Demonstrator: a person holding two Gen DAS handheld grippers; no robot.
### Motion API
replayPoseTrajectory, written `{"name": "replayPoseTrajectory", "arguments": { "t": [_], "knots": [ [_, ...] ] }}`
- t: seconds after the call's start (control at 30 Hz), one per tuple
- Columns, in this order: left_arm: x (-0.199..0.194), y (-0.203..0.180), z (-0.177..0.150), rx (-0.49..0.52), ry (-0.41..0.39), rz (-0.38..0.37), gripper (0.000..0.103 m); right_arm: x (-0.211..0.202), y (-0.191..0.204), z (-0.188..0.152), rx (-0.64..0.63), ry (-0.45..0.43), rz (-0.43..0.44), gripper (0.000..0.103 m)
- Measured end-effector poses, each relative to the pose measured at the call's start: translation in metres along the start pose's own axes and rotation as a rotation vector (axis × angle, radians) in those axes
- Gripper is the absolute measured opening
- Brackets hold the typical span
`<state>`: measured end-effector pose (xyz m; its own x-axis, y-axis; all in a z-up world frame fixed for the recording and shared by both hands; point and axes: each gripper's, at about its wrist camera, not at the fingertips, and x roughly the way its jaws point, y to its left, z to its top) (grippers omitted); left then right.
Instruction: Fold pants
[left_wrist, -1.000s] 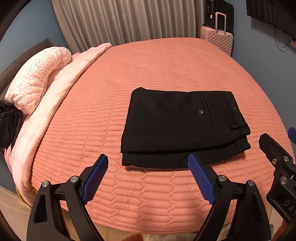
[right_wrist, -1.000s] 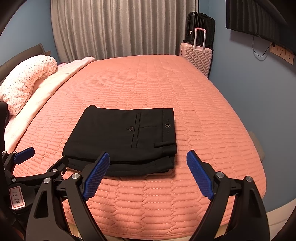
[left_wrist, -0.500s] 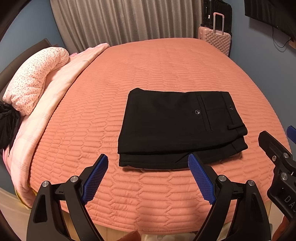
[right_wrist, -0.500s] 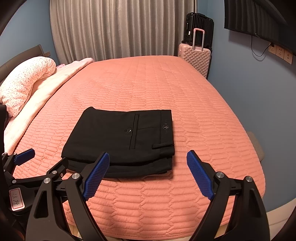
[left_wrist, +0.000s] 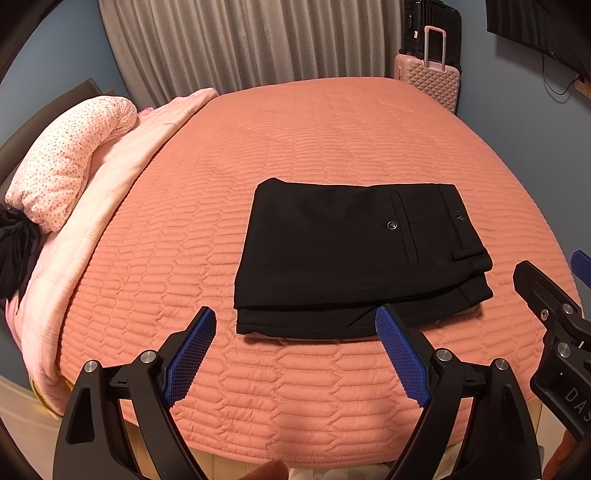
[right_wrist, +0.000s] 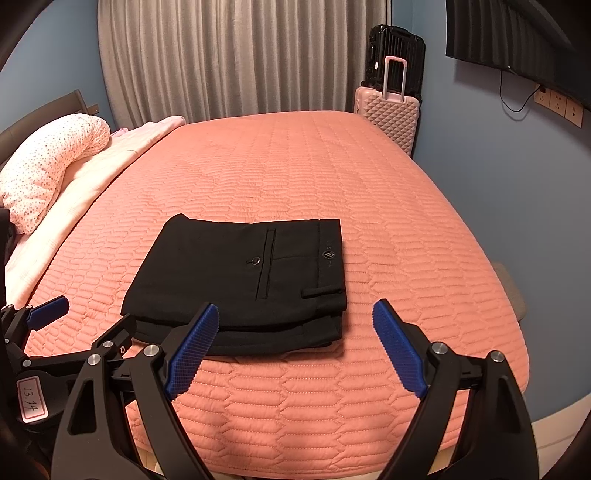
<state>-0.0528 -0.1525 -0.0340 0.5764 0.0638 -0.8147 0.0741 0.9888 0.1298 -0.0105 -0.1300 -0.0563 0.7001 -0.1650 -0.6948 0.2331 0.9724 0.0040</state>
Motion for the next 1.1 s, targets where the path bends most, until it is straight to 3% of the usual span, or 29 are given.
{"name": "replayPoseTrajectory", "arguments": {
  "t": [1.1],
  "knots": [
    [0.0009, 0.0012, -0.0010, 0.002, 0.003, -0.005, 0.086, 0.0011, 0.0047, 0.0001, 0.001, 0.002, -0.003, 0.084]
  ]
}}
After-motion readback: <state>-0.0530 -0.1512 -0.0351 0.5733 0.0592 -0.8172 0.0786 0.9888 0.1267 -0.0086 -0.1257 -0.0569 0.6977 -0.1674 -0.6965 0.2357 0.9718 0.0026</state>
